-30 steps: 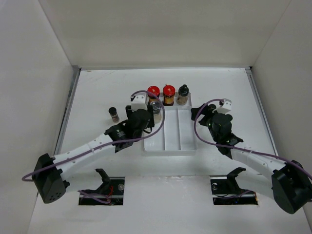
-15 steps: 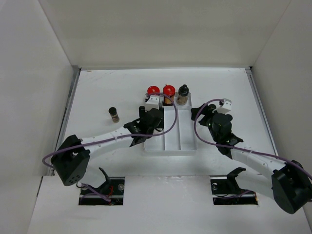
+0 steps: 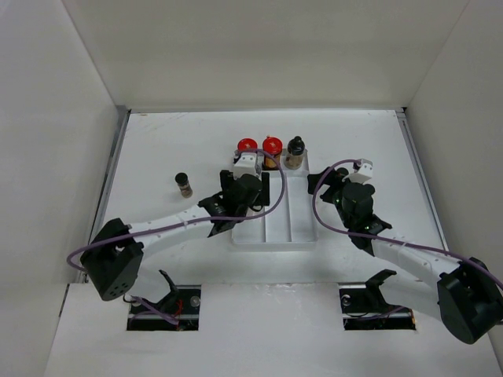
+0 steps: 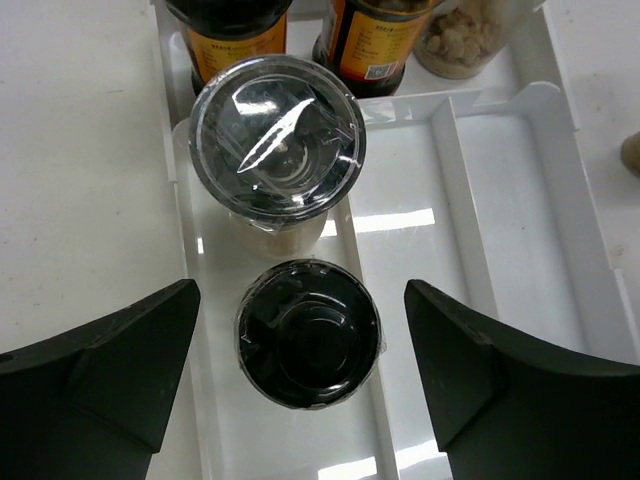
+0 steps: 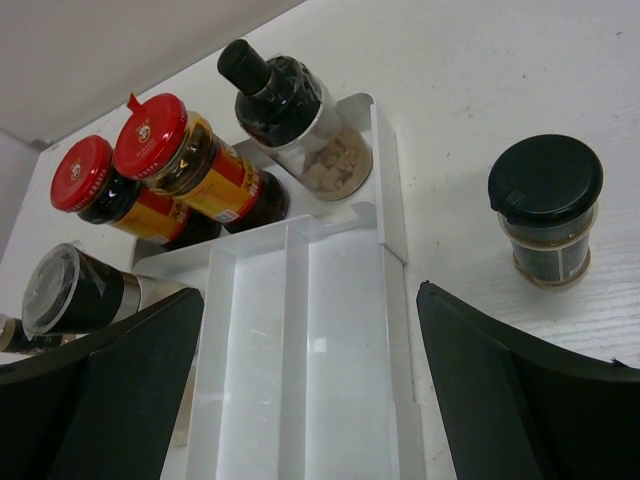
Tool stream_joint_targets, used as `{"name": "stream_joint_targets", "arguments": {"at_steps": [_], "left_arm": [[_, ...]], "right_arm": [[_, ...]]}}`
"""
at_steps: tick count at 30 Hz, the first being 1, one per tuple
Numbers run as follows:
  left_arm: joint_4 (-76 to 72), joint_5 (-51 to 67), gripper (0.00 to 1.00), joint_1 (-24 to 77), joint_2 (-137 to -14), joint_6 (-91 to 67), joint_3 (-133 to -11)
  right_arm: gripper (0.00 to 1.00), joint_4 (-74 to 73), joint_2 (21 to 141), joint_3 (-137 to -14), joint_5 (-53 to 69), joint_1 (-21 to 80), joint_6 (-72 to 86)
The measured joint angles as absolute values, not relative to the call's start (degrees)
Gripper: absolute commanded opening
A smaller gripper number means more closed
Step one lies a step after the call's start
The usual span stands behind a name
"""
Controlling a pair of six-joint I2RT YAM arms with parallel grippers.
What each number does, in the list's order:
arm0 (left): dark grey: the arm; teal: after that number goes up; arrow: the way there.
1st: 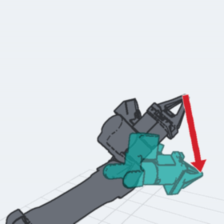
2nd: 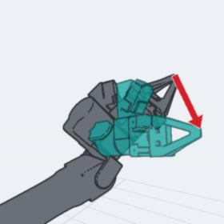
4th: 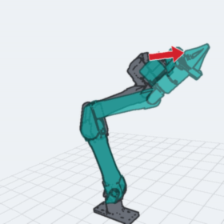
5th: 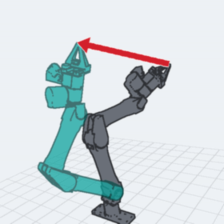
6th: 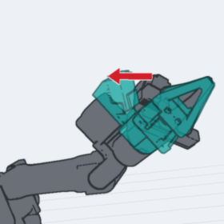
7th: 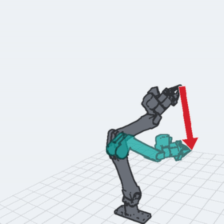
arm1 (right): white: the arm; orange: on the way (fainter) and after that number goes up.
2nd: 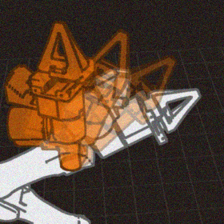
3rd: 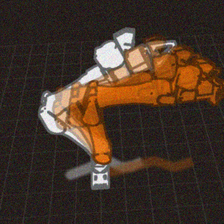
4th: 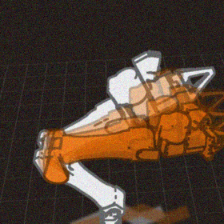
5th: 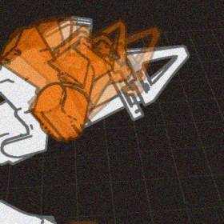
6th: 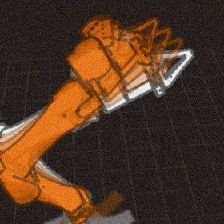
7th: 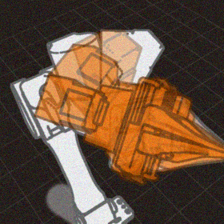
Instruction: Organize the condiment bottles
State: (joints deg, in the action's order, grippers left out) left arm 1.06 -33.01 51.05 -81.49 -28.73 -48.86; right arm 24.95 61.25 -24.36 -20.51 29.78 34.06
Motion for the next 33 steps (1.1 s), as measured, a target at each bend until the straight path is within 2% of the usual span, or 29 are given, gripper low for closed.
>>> {"name": "stream_joint_targets", "arguments": {"at_steps": [8,13,19,23,33], "left_arm": [[0.2,-38.5,0.85,50.4,-68.3,-26.7,-46.3],[-0.7,-43.2,0.80,43.2,-62.8,-26.4,-42.2],[-1.1,-43.6,0.68,29.0,-64.1,-27.8,-40.1],[-1.6,-42.0,0.66,22.7,-68.0,-29.0,-40.1],[-1.7,-36.2,0.63,17.4,-76.8,-31.7,-40.3]], "right_arm": [[0.95,24.9,61.1,-24.4,-20.5,29.8,34.1],[0.95,24.9,61.1,-24.4,-20.5,29.8,34.1],[0.95,25.0,61.2,-24.4,-20.5,29.8,34.1],[0.95,25.0,61.3,-24.4,-20.5,29.8,34.1],[0.95,25.0,61.3,-24.4,-20.4,29.8,34.1]]}}
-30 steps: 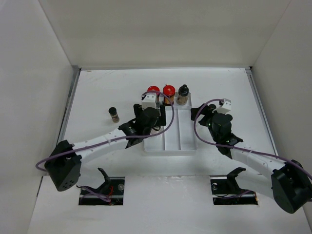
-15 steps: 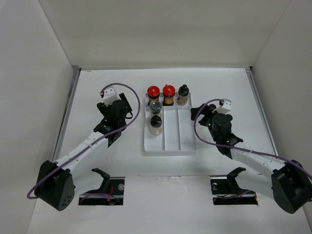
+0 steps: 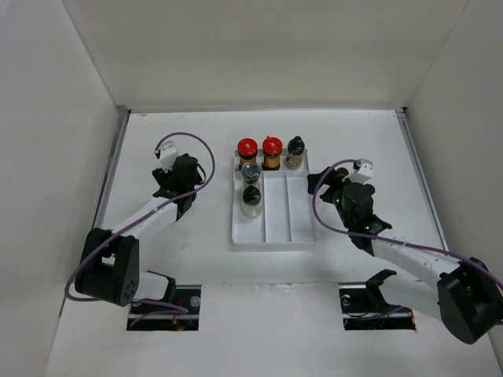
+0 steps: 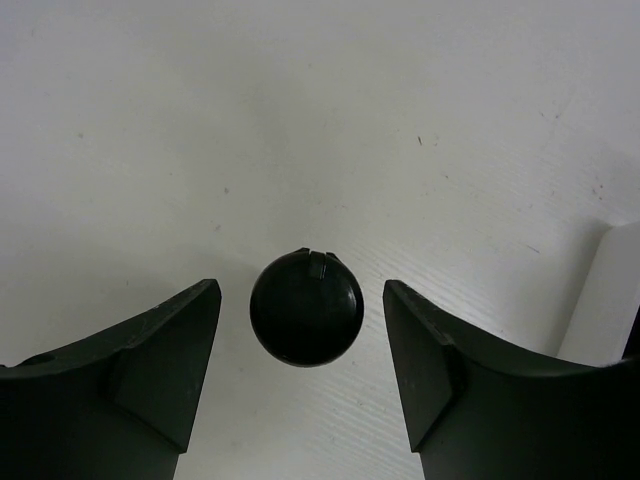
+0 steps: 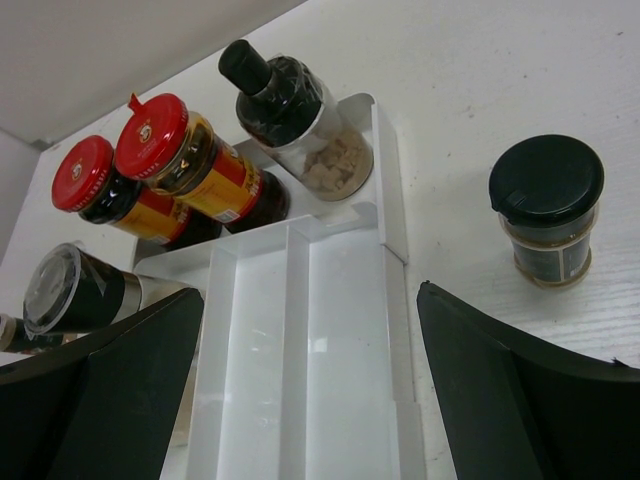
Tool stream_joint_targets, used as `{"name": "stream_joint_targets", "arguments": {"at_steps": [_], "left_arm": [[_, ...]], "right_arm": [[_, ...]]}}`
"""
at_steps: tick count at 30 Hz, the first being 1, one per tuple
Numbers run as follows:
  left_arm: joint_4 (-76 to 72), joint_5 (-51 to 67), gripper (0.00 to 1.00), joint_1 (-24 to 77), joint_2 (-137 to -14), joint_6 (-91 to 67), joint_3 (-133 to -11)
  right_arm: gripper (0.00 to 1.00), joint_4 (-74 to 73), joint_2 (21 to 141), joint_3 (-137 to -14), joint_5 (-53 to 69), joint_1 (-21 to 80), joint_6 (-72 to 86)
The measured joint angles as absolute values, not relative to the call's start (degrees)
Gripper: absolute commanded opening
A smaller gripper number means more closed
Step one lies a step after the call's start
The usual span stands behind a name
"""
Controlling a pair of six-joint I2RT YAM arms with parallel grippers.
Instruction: Organize the condiment bottles
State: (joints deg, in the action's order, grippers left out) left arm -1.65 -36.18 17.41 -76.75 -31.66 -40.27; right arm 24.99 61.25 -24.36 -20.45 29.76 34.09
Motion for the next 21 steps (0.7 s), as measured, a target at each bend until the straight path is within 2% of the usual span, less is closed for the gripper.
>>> {"name": "stream_joint_targets", "arguments": {"at_steps": [10,15,21], "left_arm": [[-3.7,-34.9,0.32,16.6,-78.6,-32.6,-40.5],[-3.2,-35.1,0.30,18.8,-77.7,-32.6,-40.5],[3.4,-35.7,0.29,30.7,-67.3,-31.7,-40.5]], "right_arm": [[0.96,25.0,61.3,-24.4,-19.9,29.8,34.1],[0.96,25.0,61.3,-24.4,-19.7,29.8,34.1],[0.95,25.0,61.2,-24.4,-19.6,29.8,34.1]]}}
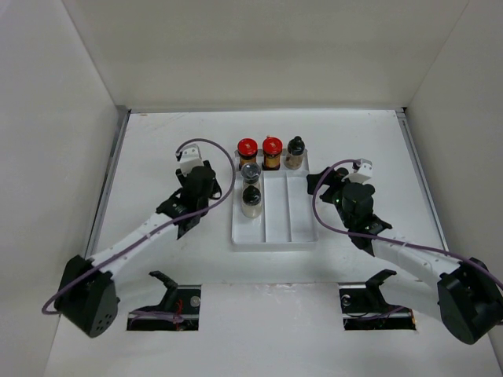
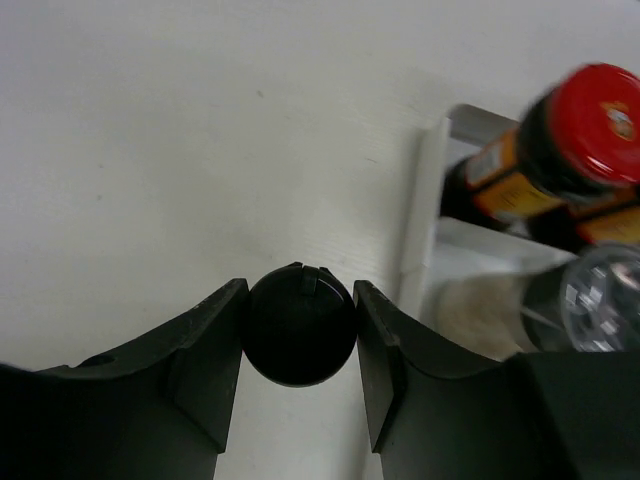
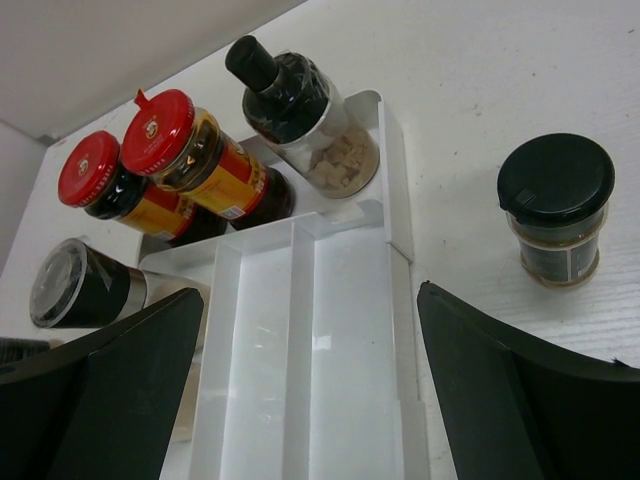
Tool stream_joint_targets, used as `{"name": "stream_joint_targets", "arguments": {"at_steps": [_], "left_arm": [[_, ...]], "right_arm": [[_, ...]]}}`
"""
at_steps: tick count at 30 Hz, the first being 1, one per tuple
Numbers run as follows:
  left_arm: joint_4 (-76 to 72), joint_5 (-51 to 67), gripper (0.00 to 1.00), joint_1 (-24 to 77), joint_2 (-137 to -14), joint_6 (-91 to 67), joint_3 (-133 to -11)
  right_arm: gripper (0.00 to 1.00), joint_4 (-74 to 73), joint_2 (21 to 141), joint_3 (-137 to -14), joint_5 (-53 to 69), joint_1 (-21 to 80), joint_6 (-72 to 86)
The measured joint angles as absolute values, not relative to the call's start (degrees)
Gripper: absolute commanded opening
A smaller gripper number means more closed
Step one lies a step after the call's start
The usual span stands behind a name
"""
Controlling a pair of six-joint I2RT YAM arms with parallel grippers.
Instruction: Organize the condiment bottles
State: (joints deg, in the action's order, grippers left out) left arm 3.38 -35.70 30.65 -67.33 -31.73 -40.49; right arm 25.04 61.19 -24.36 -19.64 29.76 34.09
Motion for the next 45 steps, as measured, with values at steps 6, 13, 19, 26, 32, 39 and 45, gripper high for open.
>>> {"name": "stream_joint_targets", "arguments": {"at_steps": [6,13,19,26,32,39,45], "left_arm": [[16.0,-35.8,0.29,39.8,-51.7,-32.6,-40.5],[21.7,-36.1,0.29,55.7,-47.1,-35.2,-40.5],[17.4,-37.0,0.29,62.9,-57.3,-34.2,-40.3],[7.9,-36.9,0.29,63.1,-63.1,-30.1,-39.1],[3.6,-36.0,0.31,63.0,-65.9,-28.4,-37.3],[2.7,-34.2,0.49,62.6,-66.8,-27.7,-34.7],[0.6,-33.6,0.73,62.6,-66.5,-27.1,-33.3]], "right_arm": [[0.95,25.1,61.0,-24.4,-19.6,29.8,34.1],[0.95,25.1,61.0,-24.4,-19.7,29.8,34.0],[0.95,25.1,60.6,-24.4,-19.7,29.7,33.7],[0.95,25.1,60.2,-24.4,-20.8,29.7,33.0],[0.95,25.1,60.3,-24.4,-21.7,29.7,32.5],[0.93,25.1,60.3,-24.4,-22.9,29.6,31.7],[0.89,24.6,59.9,-24.4,-23.6,28.3,31.3]]}}
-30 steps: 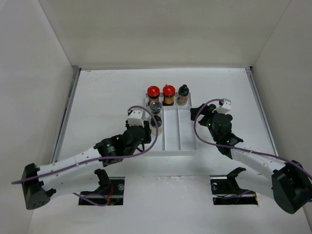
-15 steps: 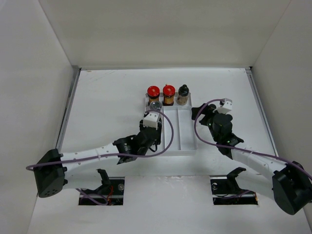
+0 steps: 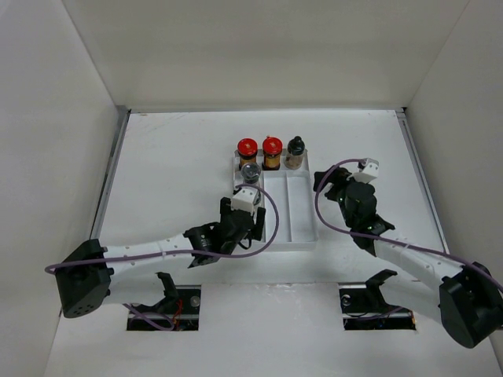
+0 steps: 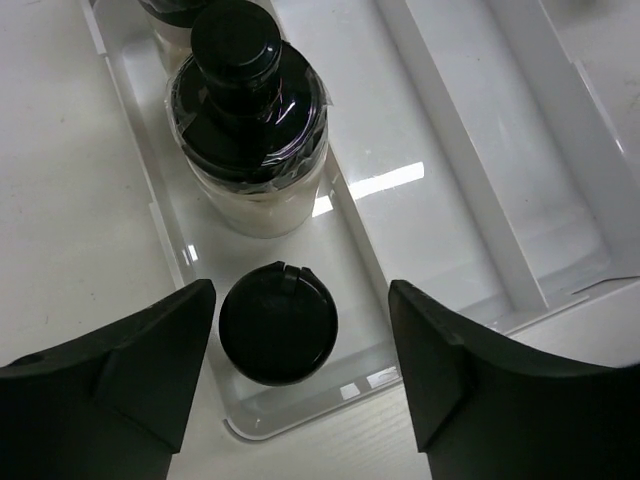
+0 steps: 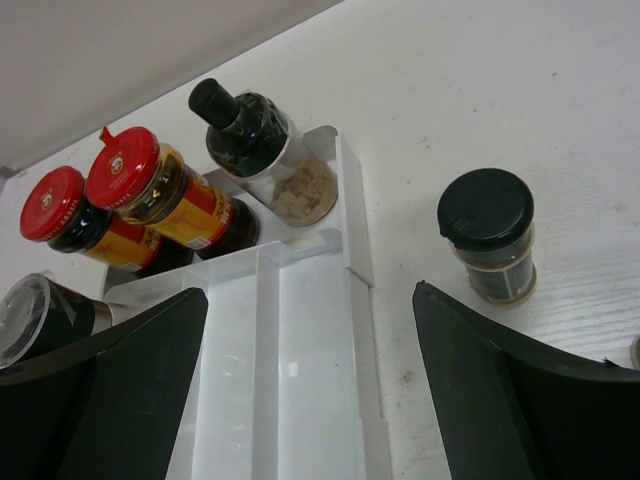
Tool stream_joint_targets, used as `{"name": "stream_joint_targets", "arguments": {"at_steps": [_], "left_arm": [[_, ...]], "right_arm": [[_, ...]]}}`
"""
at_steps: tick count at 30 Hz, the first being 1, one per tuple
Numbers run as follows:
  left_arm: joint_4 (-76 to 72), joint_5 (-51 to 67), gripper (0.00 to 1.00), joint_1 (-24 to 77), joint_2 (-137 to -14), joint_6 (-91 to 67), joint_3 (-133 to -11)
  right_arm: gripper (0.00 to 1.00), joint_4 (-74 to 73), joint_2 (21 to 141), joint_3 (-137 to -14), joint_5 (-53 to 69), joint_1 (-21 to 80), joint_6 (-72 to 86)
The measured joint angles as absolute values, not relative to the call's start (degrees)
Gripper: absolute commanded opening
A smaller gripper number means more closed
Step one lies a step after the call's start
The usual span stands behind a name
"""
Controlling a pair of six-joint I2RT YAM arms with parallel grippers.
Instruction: Organize the condiment bottles
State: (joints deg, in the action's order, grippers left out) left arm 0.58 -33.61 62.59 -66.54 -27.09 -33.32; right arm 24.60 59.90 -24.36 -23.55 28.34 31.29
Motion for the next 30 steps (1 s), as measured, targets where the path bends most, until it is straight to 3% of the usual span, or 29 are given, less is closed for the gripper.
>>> {"name": "stream_joint_targets", "arguments": {"at_steps": [4,10,13,16,20,22,26,30], "left_arm": [[-0.5,-33.5,0.84,62.5,-64.5,-26.9,-31.8],[-1.3,-33.3,0.96,61.9,-58.3,-25.2,-31.1],[-3.0,-33.2,0.97,61.1,-54.7,-24.4,-30.7],[-6.2,-33.2,0.97,60.0,-50.2,-24.1,-29.0],[-12.4,-34.4,0.96,57.5,-41.6,-24.4,-23.3],[-15.4,-36.0,0.94,55.5,-37.3,-25.4,-19.8],[-19.0,-38.9,0.94,50.3,-33.7,-28.4,-14.8],[-21.0,-39.2,0.94,44.2,-34.7,-31.9,-11.0]], "right_arm": [[0.82,23.5,58.9,-24.4,-23.6,27.2,31.0],[0.47,19.2,58.1,-26.9,-23.8,23.9,30.6],[0.39,16.3,58.2,-29.6,-23.9,22.0,30.4],[0.44,13.0,58.7,-32.9,-24.6,20.1,30.0],[0.72,8.9,60.0,-36.2,-26.8,18.1,28.6],[0.79,6.6,61.4,-37.5,-27.6,17.3,27.4],[0.83,2.2,65.7,-40.1,-28.6,16.4,25.3],[0.79,-0.6,69.8,-42.0,-28.6,16.3,24.1]]}}
